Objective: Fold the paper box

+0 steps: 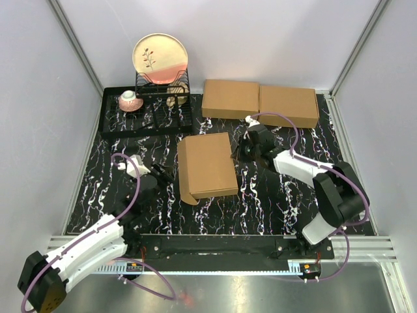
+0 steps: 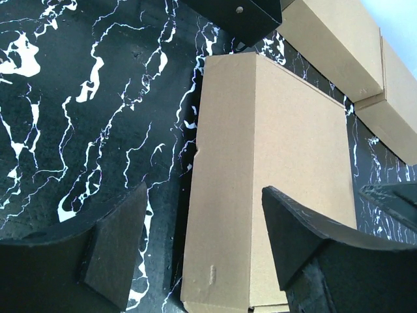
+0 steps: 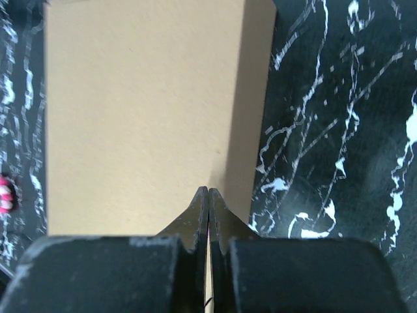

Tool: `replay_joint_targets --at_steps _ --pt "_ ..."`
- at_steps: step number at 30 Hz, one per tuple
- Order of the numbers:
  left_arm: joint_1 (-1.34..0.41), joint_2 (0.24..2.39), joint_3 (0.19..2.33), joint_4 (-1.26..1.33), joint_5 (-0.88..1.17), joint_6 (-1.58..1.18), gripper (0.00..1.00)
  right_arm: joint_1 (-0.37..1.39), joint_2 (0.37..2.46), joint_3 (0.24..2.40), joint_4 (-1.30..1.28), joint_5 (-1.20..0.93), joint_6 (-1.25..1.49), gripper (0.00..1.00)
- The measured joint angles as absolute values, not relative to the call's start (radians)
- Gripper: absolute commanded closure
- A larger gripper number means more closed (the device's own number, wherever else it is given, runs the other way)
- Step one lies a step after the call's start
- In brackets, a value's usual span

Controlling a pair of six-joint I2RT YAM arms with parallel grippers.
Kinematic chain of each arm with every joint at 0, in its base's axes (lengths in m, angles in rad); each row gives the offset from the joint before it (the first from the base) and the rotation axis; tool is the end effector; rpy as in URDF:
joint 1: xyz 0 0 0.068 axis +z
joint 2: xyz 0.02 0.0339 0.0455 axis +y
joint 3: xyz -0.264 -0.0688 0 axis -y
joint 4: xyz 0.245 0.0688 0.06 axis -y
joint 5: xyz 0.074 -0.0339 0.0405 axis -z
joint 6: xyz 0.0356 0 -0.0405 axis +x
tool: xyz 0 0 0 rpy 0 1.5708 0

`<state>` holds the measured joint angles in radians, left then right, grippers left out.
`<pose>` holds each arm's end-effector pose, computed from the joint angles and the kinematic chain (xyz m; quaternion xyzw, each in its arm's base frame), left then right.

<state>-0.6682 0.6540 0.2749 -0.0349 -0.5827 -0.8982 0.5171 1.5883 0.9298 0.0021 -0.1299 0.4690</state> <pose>0.1340 -0.0808 0.1975 -0.2480 0.7787 -0.1990 0.5408 0.2947 0.1729 0.2083 -0.0502 0.8945 0.2598 0.3605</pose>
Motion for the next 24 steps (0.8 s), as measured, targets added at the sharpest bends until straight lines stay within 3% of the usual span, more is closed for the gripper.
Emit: replay_joint_targets --at_steps 24 --pt "-0.668 0.672 0.275 -0.05 -0.58 -0.901 0.26 0.463 1.586 0.783 0.184 -0.144 0.572 1.0"
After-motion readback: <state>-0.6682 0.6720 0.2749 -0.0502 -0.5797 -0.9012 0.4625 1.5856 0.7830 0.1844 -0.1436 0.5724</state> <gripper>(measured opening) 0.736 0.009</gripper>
